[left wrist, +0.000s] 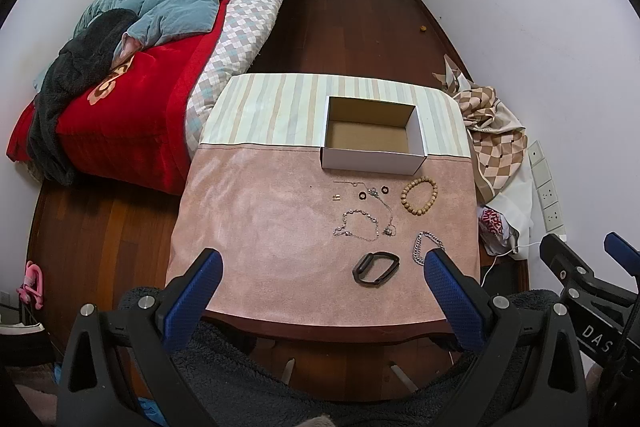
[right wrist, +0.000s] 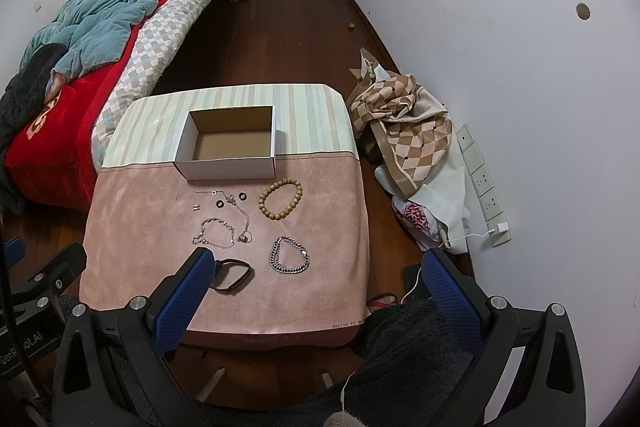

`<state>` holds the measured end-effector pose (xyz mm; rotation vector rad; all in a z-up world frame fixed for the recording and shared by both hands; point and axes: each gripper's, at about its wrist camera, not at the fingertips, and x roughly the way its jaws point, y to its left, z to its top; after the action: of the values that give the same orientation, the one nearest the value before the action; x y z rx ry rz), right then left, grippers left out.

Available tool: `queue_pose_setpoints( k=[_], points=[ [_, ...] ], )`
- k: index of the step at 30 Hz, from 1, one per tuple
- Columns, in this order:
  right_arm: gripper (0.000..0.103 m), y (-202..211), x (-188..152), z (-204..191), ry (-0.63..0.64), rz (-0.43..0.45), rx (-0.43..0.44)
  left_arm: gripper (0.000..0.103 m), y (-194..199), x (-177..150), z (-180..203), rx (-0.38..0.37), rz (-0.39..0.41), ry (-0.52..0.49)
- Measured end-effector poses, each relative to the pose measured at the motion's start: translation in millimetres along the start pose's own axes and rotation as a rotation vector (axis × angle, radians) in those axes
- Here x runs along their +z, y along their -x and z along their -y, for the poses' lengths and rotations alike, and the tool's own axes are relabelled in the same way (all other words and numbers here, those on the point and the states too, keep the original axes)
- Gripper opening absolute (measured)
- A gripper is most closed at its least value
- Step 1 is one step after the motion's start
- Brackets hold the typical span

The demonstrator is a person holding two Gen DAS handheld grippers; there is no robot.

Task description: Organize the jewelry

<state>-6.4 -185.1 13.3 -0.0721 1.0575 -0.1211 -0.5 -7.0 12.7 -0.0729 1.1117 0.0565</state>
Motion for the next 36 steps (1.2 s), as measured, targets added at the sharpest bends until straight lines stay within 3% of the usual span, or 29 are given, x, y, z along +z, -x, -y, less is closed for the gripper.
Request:
queue_pose_setpoints(
  k=[36],
  points=[
    [0.103, 3.1, 3.6, 2.9, -0.011, 0.007, -0.005, 0.103, 2.3, 1.1, 5.7, -0.004, 0.000, 0.000]
  ],
)
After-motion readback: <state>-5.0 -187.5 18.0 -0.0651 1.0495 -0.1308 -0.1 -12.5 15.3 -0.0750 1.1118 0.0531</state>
